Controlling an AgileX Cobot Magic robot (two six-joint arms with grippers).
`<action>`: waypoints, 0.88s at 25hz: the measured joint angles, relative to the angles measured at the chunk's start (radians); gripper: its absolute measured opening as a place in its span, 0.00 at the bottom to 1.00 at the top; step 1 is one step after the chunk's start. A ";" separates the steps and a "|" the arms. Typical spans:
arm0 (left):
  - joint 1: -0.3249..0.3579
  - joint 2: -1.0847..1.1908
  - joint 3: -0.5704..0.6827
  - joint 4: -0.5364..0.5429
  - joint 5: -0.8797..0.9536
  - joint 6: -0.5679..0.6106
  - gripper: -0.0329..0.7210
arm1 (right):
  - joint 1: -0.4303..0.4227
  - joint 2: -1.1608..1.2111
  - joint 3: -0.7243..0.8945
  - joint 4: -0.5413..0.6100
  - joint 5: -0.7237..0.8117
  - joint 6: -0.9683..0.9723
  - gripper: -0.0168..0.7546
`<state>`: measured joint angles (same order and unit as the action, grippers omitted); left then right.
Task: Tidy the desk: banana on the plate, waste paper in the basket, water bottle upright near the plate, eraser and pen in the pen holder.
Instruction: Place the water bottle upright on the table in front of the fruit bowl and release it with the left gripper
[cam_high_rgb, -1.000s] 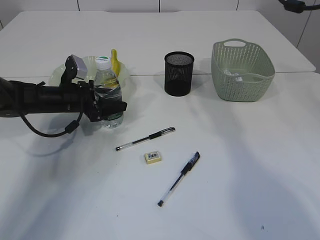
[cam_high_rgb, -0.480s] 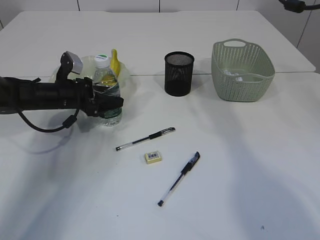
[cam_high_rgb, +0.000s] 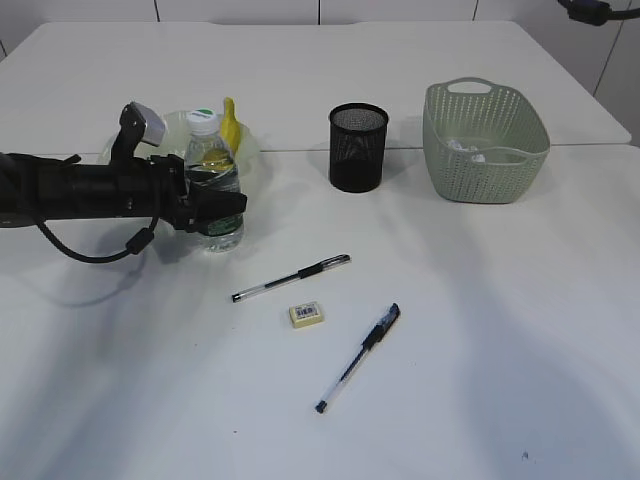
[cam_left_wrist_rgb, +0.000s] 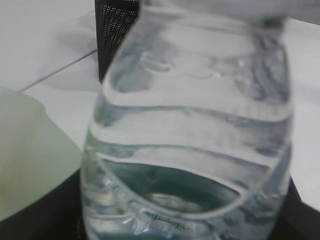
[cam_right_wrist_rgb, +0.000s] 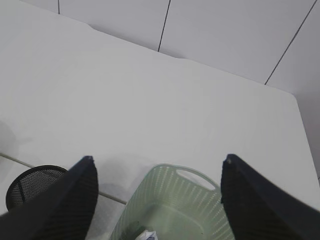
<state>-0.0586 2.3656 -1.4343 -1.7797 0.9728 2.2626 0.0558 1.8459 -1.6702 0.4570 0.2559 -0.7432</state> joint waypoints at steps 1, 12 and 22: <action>0.000 0.000 0.000 0.000 0.000 -0.003 0.78 | 0.000 0.000 0.000 0.000 0.000 0.000 0.76; 0.003 0.000 0.000 0.000 0.045 -0.008 0.78 | 0.000 0.000 0.000 0.000 0.000 0.000 0.76; 0.005 0.000 0.000 0.000 0.071 -0.008 0.75 | 0.000 0.000 0.000 0.000 0.000 0.000 0.76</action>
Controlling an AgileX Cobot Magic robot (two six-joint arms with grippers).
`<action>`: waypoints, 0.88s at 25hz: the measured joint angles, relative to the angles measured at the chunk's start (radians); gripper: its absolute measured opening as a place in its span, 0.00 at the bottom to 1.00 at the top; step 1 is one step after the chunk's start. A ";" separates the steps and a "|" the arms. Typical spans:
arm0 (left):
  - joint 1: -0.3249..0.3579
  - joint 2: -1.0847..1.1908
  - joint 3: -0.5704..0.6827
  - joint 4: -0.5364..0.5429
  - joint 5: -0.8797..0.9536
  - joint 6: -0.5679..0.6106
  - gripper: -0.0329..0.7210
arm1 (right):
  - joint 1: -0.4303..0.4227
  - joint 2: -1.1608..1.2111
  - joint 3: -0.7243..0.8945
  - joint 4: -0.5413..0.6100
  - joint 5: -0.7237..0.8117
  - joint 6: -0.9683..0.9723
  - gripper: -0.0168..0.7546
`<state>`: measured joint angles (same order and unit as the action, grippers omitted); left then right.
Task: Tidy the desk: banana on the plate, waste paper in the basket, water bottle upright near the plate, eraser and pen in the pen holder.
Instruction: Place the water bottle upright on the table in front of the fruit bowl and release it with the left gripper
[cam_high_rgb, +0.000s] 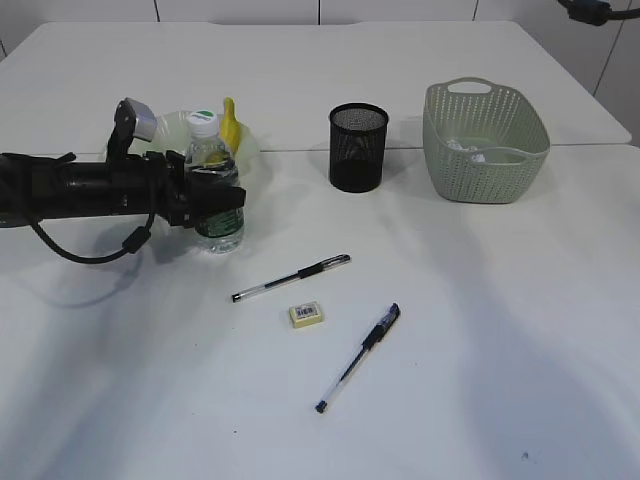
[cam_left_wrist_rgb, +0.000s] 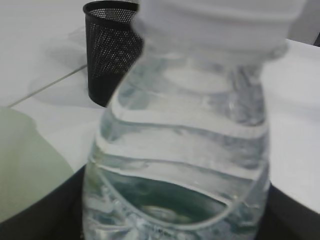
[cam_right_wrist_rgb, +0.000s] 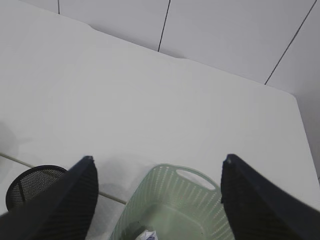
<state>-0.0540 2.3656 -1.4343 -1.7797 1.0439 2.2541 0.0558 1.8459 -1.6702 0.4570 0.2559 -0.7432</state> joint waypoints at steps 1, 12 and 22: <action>0.000 0.000 0.000 0.000 0.002 0.000 0.74 | 0.000 0.000 0.000 0.000 0.000 0.000 0.76; 0.000 -0.002 0.000 0.000 0.013 -0.010 0.79 | 0.000 0.000 0.000 0.000 0.000 0.000 0.76; 0.000 -0.037 -0.010 0.000 0.016 -0.025 0.84 | 0.000 0.000 0.000 0.000 0.000 0.000 0.76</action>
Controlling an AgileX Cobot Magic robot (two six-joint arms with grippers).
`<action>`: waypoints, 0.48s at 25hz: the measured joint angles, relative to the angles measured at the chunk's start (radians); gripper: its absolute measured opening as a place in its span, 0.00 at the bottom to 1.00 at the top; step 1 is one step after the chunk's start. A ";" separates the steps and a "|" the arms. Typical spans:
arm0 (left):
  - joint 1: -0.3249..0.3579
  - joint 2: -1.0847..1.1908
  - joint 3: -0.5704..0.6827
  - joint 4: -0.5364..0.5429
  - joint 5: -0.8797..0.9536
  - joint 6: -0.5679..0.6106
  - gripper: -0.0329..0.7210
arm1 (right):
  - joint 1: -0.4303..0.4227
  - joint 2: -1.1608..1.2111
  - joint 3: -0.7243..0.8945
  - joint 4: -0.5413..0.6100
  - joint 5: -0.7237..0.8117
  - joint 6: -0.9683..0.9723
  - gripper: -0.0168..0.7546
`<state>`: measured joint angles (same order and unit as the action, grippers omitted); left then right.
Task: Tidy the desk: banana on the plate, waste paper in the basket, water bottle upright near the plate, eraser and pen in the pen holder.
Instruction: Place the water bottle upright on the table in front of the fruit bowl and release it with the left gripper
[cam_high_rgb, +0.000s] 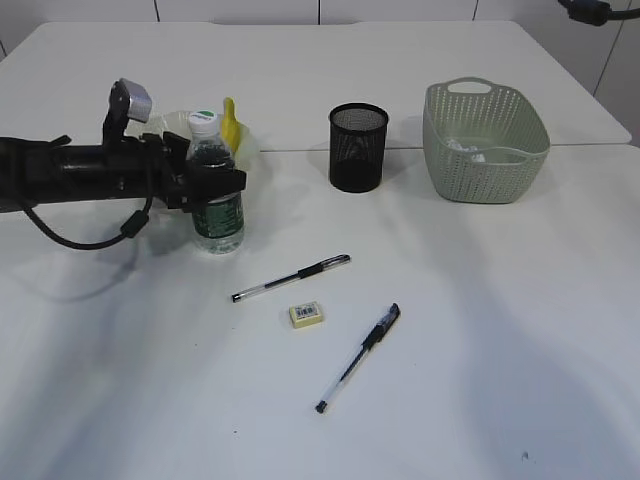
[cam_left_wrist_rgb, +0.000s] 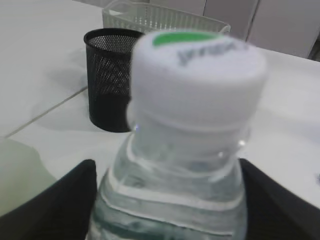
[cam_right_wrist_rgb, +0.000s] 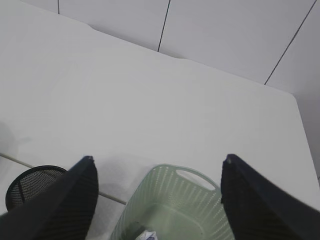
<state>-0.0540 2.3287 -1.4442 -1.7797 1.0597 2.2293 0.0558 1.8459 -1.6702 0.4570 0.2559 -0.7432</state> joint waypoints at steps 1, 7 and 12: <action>0.000 -0.008 0.000 0.000 0.000 0.000 0.84 | 0.000 0.000 0.000 0.000 0.000 0.000 0.76; 0.000 -0.041 0.000 0.000 0.000 -0.002 0.83 | 0.000 0.000 0.000 0.000 0.000 0.000 0.76; 0.000 -0.079 0.000 0.000 -0.019 -0.002 0.83 | 0.000 0.000 0.000 0.000 0.000 0.000 0.76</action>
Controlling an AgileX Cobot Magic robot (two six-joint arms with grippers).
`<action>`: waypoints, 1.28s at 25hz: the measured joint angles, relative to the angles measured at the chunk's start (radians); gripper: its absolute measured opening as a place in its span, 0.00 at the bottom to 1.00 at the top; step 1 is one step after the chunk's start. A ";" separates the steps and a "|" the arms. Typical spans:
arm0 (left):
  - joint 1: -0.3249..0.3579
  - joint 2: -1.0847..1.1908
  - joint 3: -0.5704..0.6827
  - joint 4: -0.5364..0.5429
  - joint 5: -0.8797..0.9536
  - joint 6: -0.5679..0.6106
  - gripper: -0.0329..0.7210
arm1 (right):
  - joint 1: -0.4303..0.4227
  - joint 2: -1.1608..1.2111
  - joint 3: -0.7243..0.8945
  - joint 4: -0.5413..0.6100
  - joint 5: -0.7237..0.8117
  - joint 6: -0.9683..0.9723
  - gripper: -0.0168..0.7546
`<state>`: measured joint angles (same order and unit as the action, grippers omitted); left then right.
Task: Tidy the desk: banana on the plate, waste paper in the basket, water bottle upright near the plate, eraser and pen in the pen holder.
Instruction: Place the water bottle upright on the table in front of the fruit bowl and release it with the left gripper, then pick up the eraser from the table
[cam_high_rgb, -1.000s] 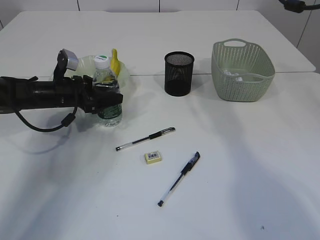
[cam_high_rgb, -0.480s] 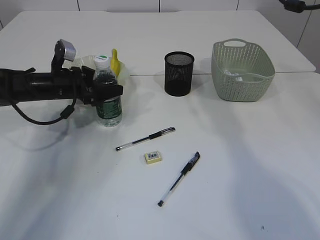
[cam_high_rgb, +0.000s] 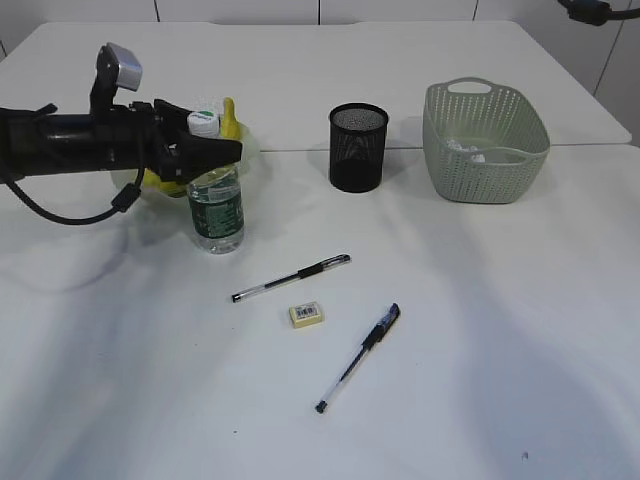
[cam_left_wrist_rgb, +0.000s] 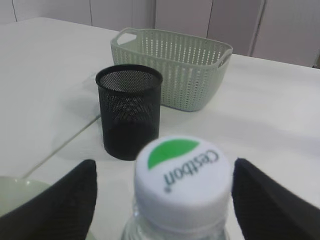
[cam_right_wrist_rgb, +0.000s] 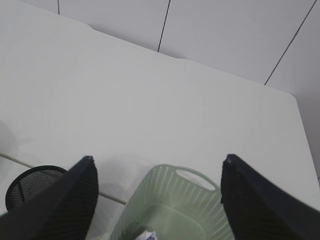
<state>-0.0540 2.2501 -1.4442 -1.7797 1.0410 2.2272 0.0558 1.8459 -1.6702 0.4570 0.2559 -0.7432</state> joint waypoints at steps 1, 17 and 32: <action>0.000 -0.010 0.000 0.000 -0.005 0.000 0.83 | 0.000 0.000 0.000 0.000 0.000 0.000 0.76; 0.000 -0.150 0.000 0.004 -0.029 -0.038 0.83 | 0.000 0.000 0.000 0.000 -0.002 -0.019 0.76; 0.000 -0.396 0.000 0.071 -0.027 -0.117 0.83 | 0.000 0.000 0.000 0.045 0.063 -0.017 0.76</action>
<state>-0.0540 1.8541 -1.4442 -1.7088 1.0141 2.1100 0.0558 1.8459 -1.6702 0.5022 0.3192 -0.7600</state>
